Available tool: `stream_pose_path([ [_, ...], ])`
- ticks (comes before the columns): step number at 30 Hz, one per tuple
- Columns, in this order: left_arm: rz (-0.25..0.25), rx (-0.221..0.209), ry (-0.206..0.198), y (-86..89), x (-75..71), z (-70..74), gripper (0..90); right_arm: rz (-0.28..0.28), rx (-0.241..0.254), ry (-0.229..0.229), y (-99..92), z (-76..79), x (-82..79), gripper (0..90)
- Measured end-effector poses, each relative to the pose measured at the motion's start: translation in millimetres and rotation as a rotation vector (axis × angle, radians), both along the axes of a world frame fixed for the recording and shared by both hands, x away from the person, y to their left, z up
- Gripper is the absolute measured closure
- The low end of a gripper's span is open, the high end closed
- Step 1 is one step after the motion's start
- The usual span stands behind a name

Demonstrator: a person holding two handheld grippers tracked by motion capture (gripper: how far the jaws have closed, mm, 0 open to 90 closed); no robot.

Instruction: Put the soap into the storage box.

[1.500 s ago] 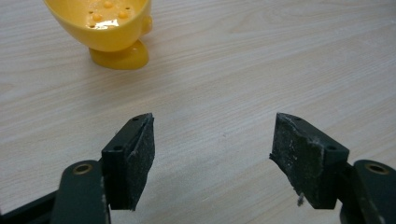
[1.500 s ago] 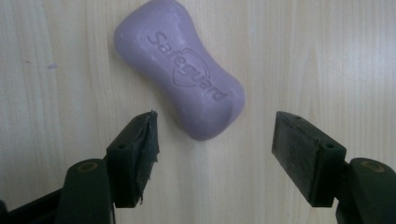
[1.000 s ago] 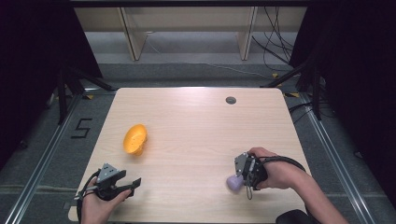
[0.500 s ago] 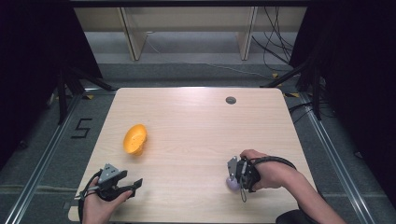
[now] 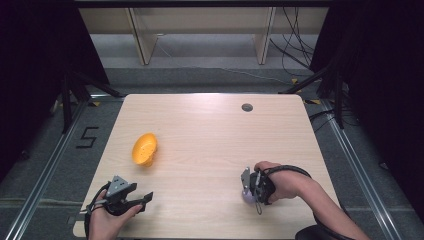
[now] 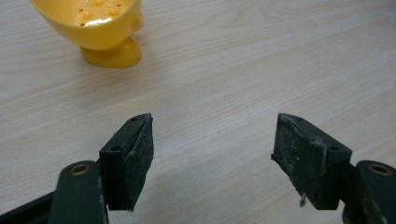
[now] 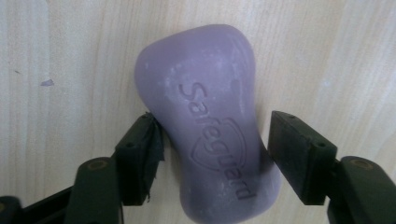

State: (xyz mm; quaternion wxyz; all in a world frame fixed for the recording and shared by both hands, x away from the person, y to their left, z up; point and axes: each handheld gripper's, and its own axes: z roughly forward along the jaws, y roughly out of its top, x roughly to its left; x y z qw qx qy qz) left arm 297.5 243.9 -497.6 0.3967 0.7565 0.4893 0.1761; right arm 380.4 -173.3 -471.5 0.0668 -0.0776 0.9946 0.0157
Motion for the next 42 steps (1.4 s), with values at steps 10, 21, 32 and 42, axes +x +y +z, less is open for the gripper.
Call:
stream_pose_path([
  [10,-0.001,0.013,-0.009,-1.6,-0.6,0.1,28.2,-0.103,0.012,0.036,0.9,-0.7,2.8,49.9],
  [21,-0.014,0.024,0.000,-0.8,-0.4,0.0,28.2,-0.175,0.056,0.022,-0.7,-1.9,4.5,50.2],
  [32,-0.014,0.023,-0.002,-1.3,-0.4,-0.5,28.2,-0.279,0.077,-0.009,-3.8,-0.9,-1.6,50.2],
  [42,-0.010,0.013,-0.004,-2.1,-0.4,-0.9,28.2,-0.249,0.201,-0.079,-12.2,4.6,-5.2,50.5],
])
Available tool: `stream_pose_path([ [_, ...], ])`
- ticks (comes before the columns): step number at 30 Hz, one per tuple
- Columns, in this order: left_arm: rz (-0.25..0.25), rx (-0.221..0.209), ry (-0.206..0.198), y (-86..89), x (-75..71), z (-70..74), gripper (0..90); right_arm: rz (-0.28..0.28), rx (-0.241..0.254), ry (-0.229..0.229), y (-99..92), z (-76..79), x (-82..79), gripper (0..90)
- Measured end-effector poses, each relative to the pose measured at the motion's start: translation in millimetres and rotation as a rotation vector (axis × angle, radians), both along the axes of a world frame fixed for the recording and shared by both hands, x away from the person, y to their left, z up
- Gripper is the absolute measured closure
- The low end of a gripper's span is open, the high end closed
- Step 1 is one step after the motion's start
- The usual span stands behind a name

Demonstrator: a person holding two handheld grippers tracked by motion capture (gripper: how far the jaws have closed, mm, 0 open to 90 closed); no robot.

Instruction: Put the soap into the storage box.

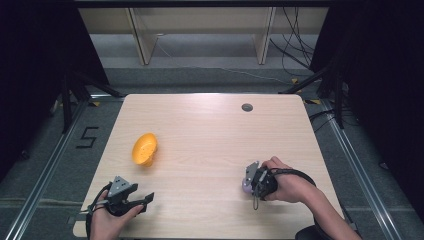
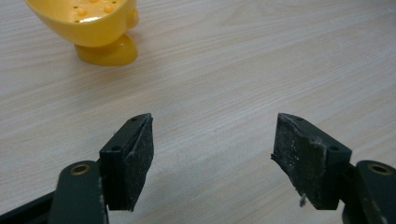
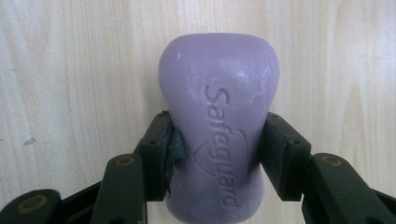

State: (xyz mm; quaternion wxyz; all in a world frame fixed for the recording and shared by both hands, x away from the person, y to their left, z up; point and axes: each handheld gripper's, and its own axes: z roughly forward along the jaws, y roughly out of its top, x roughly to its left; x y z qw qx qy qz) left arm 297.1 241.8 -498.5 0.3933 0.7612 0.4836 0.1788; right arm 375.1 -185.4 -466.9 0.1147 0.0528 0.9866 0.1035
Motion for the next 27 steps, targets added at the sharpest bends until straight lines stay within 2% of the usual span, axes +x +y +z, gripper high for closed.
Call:
stream_pose_path([
  [1,-0.005,0.010,0.002,0.4,0.1,0.1,28.2,0.010,-0.010,-0.012,-1.4,0.9,0.5,50.5],
  [3,-0.001,0.002,0.009,-0.4,0.1,-0.2,28.2,0.002,0.002,-0.016,-2.5,0.9,-1.1,50.5],
  [4,-0.002,-0.002,0.008,-1.3,-0.1,-0.2,28.2,-0.026,0.001,-0.024,-4.3,1.8,-4.5,50.5],
  [5,-0.010,0.012,-0.002,-1.1,0.1,0.2,28.2,-0.039,0.005,-0.028,-4.8,1.9,-6.1,50.5],
  [6,0.000,-0.009,0.004,-2.5,-0.1,-0.5,28.2,-0.065,0.001,-0.028,-5.2,2.6,-8.6,50.5],
  [7,0.000,-0.009,0.004,-2.5,-0.1,-0.5,28.2,-0.065,0.001,-0.028,-5.2,2.6,-8.6,50.5],
  [8,-0.001,-0.007,0.006,-2.5,0.0,-0.4,28.2,-0.026,0.036,-0.041,-4.8,2.2,-8.7,50.6],
  [11,-0.001,0.001,0.002,-1.8,-0.2,-0.1,28.2,-0.052,0.028,-0.072,-5.9,4.6,-11.9,50.6],
  [12,-0.001,0.001,0.002,-1.8,-0.2,-0.1,28.2,-0.032,0.035,-0.078,-5.8,4.7,-11.3,50.6],
  [13,-0.012,0.005,-0.004,-0.9,0.4,-0.2,28.2,-0.055,0.050,-0.078,-4.9,4.8,-14.3,50.6],
  [14,-0.012,0.005,-0.004,-0.9,0.4,-0.2,28.2,-0.025,0.033,-0.098,-5.4,6.1,-12.9,50.6],
  [15,-0.011,0.004,-0.003,-0.9,0.4,-0.3,28.2,-0.010,0.041,-0.116,-5.0,6.3,-13.2,50.6],
  [17,-0.007,-0.002,-0.005,-1.6,0.2,-0.3,28.2,-0.038,0.043,-0.120,-5.0,7.0,-17.0,50.6],
  [18,-0.010,0.008,-0.001,-1.0,0.1,0.3,28.2,-0.012,0.052,-0.127,-4.5,7.1,-16.8,50.6],
  [19,-0.010,0.008,-0.003,-0.9,0.1,0.4,28.2,-0.012,0.055,-0.140,-4.3,7.5,-18.3,50.6],
  [20,-0.003,-0.008,0.004,-1.4,0.0,-0.2,28.1,-0.042,0.055,-0.146,-4.5,8.2,-21.4,50.6],
  [22,-0.002,-0.010,-0.001,-1.4,0.0,-0.5,28.1,-0.038,0.063,-0.155,-4.4,8.8,-22.7,50.6],
  [24,0.003,-0.008,0.000,-1.4,0.1,-0.3,28.1,-0.015,0.081,-0.202,-3.3,10.9,-26.3,50.6],
  [25,0.003,-0.008,0.000,-1.4,0.1,-0.3,28.2,-0.015,0.081,-0.202,-3.3,10.9,-26.3,50.6],
  [26,0.001,-0.008,-0.001,-1.5,-0.3,0.2,28.2,-0.025,0.106,-0.218,-1.8,11.7,-30.9,50.6],
  [27,0.006,0.001,-0.003,-1.7,-0.9,1.0,28.2,-0.005,0.091,-0.241,-2.2,12.8,-30.9,50.6],
])
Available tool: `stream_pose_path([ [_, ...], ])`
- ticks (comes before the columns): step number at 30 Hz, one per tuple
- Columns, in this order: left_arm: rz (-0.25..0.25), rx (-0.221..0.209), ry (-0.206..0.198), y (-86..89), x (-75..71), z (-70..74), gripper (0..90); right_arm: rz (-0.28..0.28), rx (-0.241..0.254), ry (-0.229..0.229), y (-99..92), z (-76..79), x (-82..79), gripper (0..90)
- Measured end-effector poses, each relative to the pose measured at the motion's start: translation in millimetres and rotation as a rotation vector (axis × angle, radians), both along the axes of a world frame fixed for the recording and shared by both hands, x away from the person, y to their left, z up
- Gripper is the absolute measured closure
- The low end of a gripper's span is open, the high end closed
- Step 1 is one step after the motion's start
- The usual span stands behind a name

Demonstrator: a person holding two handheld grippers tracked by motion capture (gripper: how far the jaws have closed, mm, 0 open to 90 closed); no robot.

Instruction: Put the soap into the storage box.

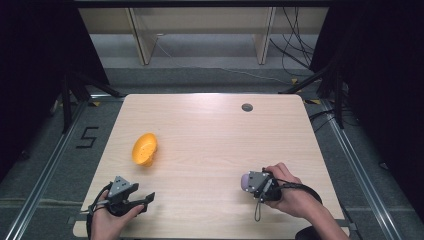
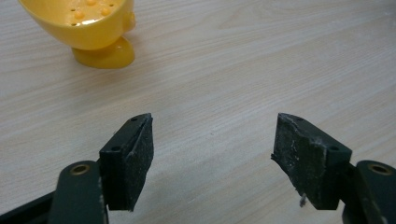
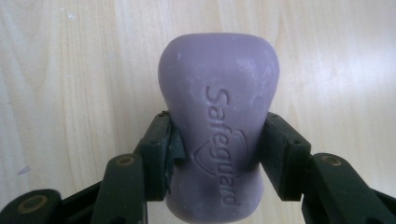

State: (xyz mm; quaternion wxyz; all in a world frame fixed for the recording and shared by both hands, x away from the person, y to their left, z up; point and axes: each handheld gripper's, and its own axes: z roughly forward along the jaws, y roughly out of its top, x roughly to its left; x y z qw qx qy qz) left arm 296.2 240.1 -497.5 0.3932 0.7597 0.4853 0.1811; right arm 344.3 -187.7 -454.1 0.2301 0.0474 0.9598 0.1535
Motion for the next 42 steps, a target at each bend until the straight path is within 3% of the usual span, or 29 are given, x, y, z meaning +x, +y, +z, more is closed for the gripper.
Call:
stream_pose_path([
  [1,0.000,-0.003,-0.009,-0.4,0.2,0.1,28.1,-0.024,0.006,-0.016,0.3,0.0,-3.5,50.6],
  [3,0.003,-0.005,-0.007,-0.5,-0.1,0.2,28.2,-0.017,0.008,-0.030,0.8,0.2,-4.8,50.6],
  [4,0.001,-0.005,-0.008,-0.5,0.1,0.0,28.2,0.015,0.013,-0.083,1.8,1.4,-6.0,50.5],
  [7,0.004,-0.014,-0.006,-1.2,0.0,-0.2,28.2,0.022,0.018,-0.104,2.7,1.8,-8.3,50.6],
  [8,0.000,-0.024,-0.003,-1.2,0.4,-0.7,28.2,-0.012,0.031,-0.139,3.5,1.5,-13.2,50.6],
  [9,-0.001,-0.026,-0.004,-1.3,0.4,-0.7,28.2,-0.010,0.031,-0.148,3.8,1.5,-14.1,50.6],
  [10,-0.001,-0.025,-0.005,-1.4,0.4,-0.6,28.2,0.024,0.032,-0.179,4.8,2.0,-13.5,50.6],
  [11,-0.001,-0.025,-0.005,-1.4,0.4,-0.6,28.2,-0.014,0.042,-0.184,5.3,1.3,-17.6,50.6],
  [12,0.000,-0.028,-0.006,-1.6,0.4,-0.6,28.2,0.033,0.036,-0.206,6.5,2.0,-16.7,50.5],
  [13,0.000,-0.028,-0.006,-1.6,0.4,-0.6,28.1,0.038,0.034,-0.231,7.3,2.0,-17.7,50.6],
  [17,0.003,-0.032,-0.010,-2.5,0.1,-0.6,28.2,0.006,0.058,-0.269,9.6,0.9,-26.1,50.5],
  [19,-0.009,-0.025,-0.012,-2.6,0.4,0.1,28.2,0.064,0.058,-0.316,12.1,1.5,-26.6,50.5],
  [20,-0.025,-0.012,-0.009,-1.8,1.0,0.8,28.2,0.024,0.077,-0.334,14.2,-0.4,-32.4,50.6],
  [21,-0.020,-0.045,-0.004,-5.0,1.7,0.4,28.2,0.024,0.073,-0.347,15.1,0.2,-33.8,50.6],
  [23,-0.056,-0.032,-0.006,-5.4,2.9,2.7,28.3,0.086,0.067,-0.402,18.5,1.5,-33.2,50.6],
  [24,-0.056,-0.032,-0.006,-5.4,2.9,2.7,28.4,0.086,0.067,-0.402,18.5,1.5,-33.2,50.6],
  [26,-0.057,-0.101,0.000,-10.7,4.1,5.1,28.3,0.066,0.080,-0.429,21.4,3.1,-36.9,50.6],
  [27,-0.062,-0.095,0.004,-11.3,4.1,7.6,28.5,0.104,0.055,-0.453,23.0,6.3,-35.7,50.6],
  [29,-0.072,-0.112,0.000,-12.1,5.0,8.2,28.8,0.116,0.052,-0.475,24.3,8.4,-35.8,50.6],
  [30,-0.085,-0.126,0.008,-13.1,5.6,10.4,28.9,0.088,0.069,-0.464,25.0,7.3,-37.4,50.6],
  [31,-0.106,-0.155,0.013,-15.8,7.1,14.3,29.0,0.112,0.056,-0.485,26.7,9.5,-37.0,50.5],
  [32,-0.110,-0.170,0.017,-17.3,8.1,16.2,29.1,0.078,0.074,-0.476,26.9,8.5,-39.0,50.6],
  [33,-0.122,-0.185,0.020,-18.8,9.1,19.1,29.5,0.088,0.073,-0.474,27.7,9.2,-38.5,50.5],
  [34,-0.135,-0.192,0.010,-20.8,10.6,23.0,29.8,0.142,0.042,-0.519,28.8,13.0,-36.4,50.6],
  [36,-0.150,-0.218,0.014,-25.0,12.7,29.5,30.4,0.088,0.079,-0.495,29.8,11.4,-40.0,50.6],
  [37,-0.150,-0.218,0.014,-25.0,12.7,29.5,30.5,0.128,0.063,-0.521,30.9,14.4,-38.2,50.6],
  [39,-0.173,-0.227,0.010,-30.0,15.4,37.6,30.5,0.092,0.084,-0.502,31.1,13.1,-40.1,50.6],
  [40,-0.191,-0.233,0.010,-31.0,17.1,39.6,30.5,0.139,0.065,-0.541,33.0,17.2,-37.5,50.5],
  [42,-0.211,-0.243,0.005,-37.7,20.2,47.0,30.6,0.111,0.079,-0.532,33.8,17.4,-38.4,50.6],
])
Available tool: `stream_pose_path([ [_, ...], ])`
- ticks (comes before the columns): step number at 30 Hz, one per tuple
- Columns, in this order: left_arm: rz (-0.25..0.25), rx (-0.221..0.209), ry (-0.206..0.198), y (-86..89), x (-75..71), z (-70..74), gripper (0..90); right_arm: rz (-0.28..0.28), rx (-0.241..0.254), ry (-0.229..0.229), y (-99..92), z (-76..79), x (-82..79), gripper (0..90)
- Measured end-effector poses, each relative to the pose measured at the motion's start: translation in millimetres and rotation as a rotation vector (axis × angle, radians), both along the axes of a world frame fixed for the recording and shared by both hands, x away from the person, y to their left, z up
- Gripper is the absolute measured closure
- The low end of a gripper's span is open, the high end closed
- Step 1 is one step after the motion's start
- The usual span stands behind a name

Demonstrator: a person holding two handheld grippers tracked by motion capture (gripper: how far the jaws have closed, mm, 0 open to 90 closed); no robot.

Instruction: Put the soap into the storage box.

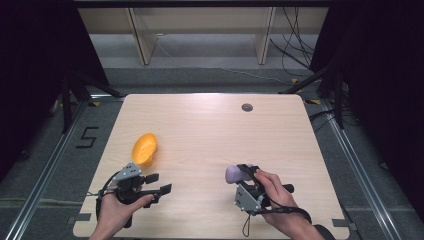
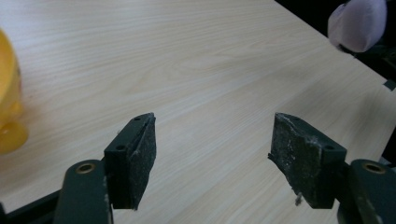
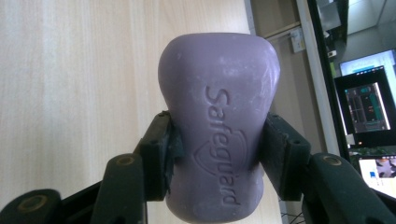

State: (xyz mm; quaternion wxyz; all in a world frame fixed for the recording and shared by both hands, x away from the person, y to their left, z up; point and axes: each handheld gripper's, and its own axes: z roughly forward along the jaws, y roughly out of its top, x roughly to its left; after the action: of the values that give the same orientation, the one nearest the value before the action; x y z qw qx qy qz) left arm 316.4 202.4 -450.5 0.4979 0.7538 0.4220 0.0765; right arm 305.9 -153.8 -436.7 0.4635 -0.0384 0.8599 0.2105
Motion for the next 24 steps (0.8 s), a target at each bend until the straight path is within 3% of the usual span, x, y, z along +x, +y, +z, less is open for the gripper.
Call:
stream_pose_path([
  [1,-0.009,-0.011,0.002,-2.4,1.0,2.2,30.7,-0.001,-0.003,-0.004,0.4,0.9,-0.2,50.6],
  [2,-0.016,-0.007,-0.003,-4.6,1.8,4.8,30.9,0.043,-0.045,-0.040,1.9,5.2,2.7,50.6],
  [3,-0.036,-0.010,-0.001,-7.3,3.4,7.7,31.1,0.013,-0.002,-0.015,1.8,2.4,1.0,50.6],
  [8,-0.073,-0.036,0.004,-18.2,6.9,15.3,31.8,0.008,0.001,-0.026,6.2,3.5,0.3,50.6],
  [12,-0.135,-0.056,0.006,-35.1,10.8,26.7,32.7,0.029,-0.008,-0.030,12.5,3.7,0.6,50.6],
  [15,-0.159,-0.057,0.002,-44.1,12.2,32.4,32.8,0.074,-0.027,-0.064,15.8,4.8,3.5,50.6],
  [16,-0.164,-0.060,0.001,-47.4,12.6,34.1,32.8,0.089,-0.066,-0.076,16.9,8.4,4.2,50.6],
  [17,-0.164,-0.060,0.001,-47.4,12.6,34.1,32.9,0.089,-0.066,-0.076,16.9,8.4,4.2,50.6],
  [19,-0.185,-0.056,0.000,-54.2,14.5,39.0,32.9,0.035,-0.016,-0.037,19.0,4.4,0.8,50.6],
  [20,-0.182,-0.057,-0.005,-55.6,14.8,39.5,32.9,0.082,-0.047,-0.079,19.5,6.7,4.1,50.6],
  [23,-0.183,-0.058,-0.008,-58.5,16.1,40.8,33.0,0.070,-0.033,-0.062,20.3,5.5,3.2,50.6],
  [24,-0.177,-0.065,-0.011,-60.5,16.5,41.1,33.3,0.086,-0.046,-0.078,21.7,5.9,4.0,50.6],
])
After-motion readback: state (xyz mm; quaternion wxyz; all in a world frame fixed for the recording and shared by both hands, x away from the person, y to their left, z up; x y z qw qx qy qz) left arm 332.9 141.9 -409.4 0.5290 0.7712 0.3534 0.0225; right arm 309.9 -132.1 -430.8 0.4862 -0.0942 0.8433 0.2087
